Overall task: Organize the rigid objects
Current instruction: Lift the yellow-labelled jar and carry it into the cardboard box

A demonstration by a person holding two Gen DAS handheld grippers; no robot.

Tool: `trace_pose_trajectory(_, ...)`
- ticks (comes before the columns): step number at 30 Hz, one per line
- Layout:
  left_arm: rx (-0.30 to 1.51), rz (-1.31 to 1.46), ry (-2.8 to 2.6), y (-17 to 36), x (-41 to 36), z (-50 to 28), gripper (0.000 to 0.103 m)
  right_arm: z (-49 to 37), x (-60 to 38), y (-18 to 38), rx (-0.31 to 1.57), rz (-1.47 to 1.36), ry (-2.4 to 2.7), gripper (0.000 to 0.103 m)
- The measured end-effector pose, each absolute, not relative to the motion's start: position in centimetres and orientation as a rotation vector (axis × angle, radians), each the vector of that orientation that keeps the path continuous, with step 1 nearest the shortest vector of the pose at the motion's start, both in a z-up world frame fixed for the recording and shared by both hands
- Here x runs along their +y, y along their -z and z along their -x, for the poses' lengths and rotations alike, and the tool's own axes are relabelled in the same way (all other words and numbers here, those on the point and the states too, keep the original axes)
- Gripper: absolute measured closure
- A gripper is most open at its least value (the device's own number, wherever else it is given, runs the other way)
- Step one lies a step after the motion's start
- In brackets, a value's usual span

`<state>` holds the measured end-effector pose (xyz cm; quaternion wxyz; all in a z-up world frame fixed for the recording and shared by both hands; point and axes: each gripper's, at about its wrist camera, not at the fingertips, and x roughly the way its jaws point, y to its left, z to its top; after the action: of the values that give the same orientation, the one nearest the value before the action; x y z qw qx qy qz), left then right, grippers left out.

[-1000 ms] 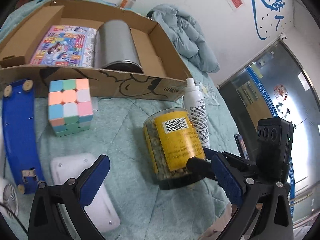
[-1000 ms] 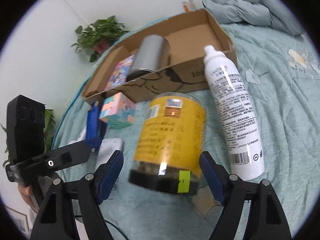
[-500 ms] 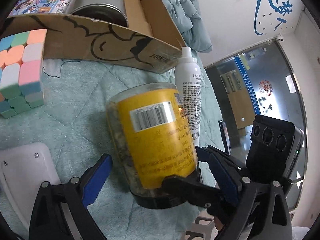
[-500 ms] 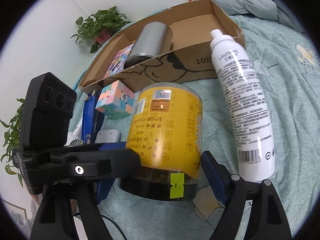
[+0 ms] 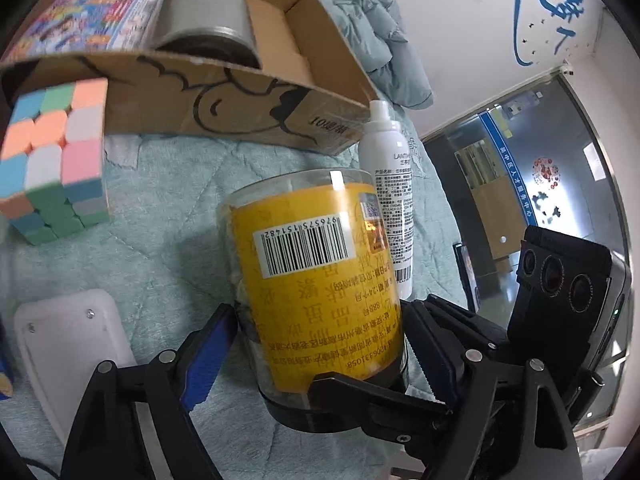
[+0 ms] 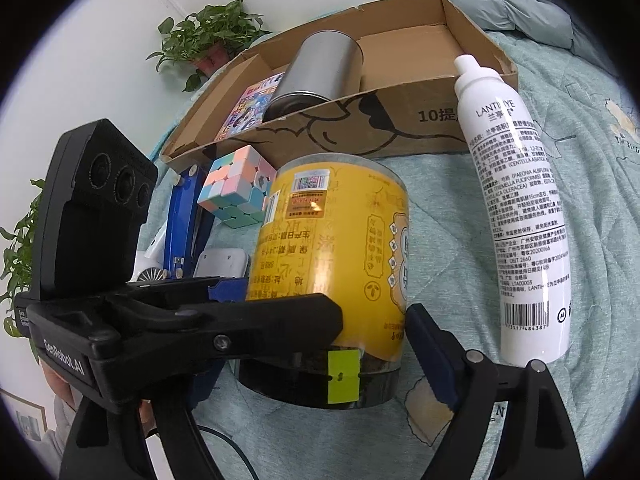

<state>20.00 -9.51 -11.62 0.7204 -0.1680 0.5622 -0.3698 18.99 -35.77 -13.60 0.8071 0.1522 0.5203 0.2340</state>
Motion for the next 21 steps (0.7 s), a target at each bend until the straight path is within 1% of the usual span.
trace_pose_trajectory(3,1.190,0.339,0.803,10.1,-9.2,-19.7,0.021,-18.9,-35.4,12.8,1.100,-0.305,-0.503,0.019)
trace_pose_trajectory(13,1.050,0.309,0.785,4.6,-7.1,-19.8,0.022,-19.4,-34.6,8.7,0.964,-0.271,-0.506,0.020)
trace_pose_trajectory(21,0.976,0.268,0.778,0.0,-7.0,-20.4,0.022,-20.5,-34.5,5.6,0.887,-0.258,-0.518,0.020)
